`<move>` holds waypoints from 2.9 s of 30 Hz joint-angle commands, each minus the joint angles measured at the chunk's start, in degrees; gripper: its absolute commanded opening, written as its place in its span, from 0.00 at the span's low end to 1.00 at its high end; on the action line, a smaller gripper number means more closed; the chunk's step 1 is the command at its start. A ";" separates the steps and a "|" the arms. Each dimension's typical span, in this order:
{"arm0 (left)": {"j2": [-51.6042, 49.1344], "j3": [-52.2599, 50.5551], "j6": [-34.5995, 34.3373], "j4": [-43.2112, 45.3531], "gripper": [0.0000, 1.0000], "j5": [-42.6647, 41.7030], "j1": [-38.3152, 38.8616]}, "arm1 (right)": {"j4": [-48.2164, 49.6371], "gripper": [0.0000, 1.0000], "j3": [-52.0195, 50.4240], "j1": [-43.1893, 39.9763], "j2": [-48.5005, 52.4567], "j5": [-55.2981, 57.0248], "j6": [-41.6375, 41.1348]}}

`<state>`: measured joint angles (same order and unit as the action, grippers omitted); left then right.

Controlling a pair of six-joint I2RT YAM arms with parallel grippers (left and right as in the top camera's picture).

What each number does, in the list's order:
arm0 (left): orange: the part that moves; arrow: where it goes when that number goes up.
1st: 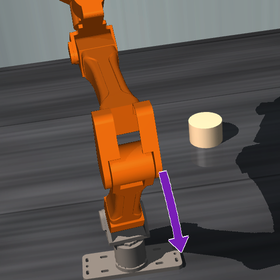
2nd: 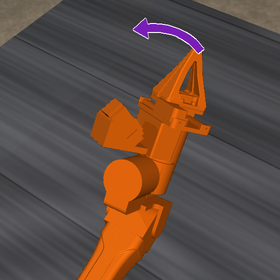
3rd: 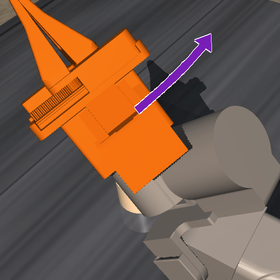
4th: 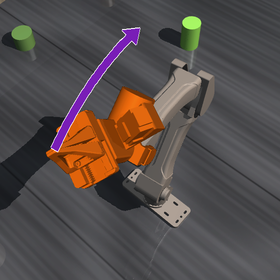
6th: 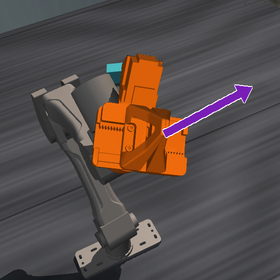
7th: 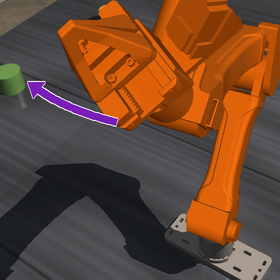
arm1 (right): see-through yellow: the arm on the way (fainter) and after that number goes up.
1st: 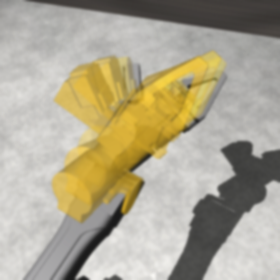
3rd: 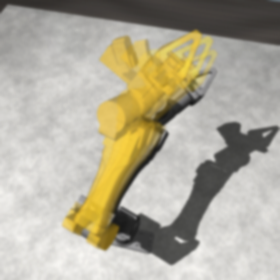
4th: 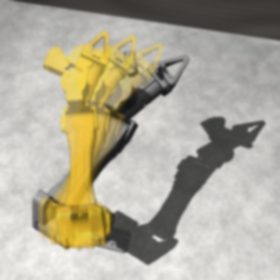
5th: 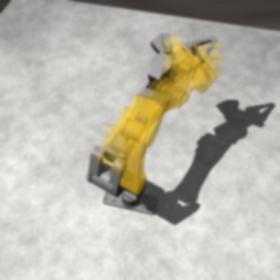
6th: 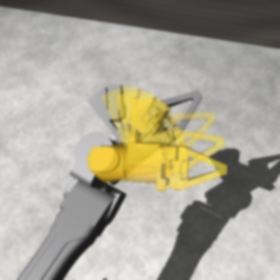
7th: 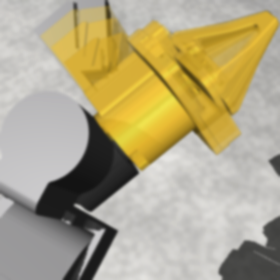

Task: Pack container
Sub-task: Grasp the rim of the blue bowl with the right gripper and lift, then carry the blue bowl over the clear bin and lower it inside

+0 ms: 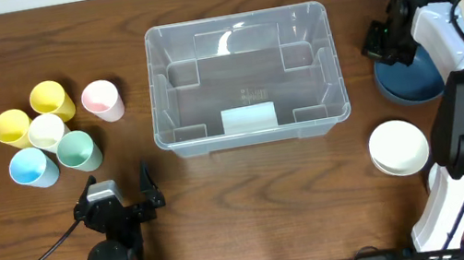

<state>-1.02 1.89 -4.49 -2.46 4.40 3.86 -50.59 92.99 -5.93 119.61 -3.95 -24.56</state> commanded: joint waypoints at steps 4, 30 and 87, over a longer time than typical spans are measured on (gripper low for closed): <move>-0.02 -1.66 0.15 -1.33 0.98 0.07 -0.20 | 0.20 0.01 0.31 1.86 0.61 -4.33 2.80; -0.02 -1.66 0.15 -1.33 0.98 0.07 -0.20 | -13.57 0.01 19.52 9.77 -20.09 -11.32 19.74; -0.02 -1.66 0.17 -1.33 0.98 0.07 -0.20 | -4.61 0.26 19.28 39.91 8.02 16.85 22.93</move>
<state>-1.02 1.89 -4.49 -2.46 4.40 3.84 -55.37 111.68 33.67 127.24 10.96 -2.22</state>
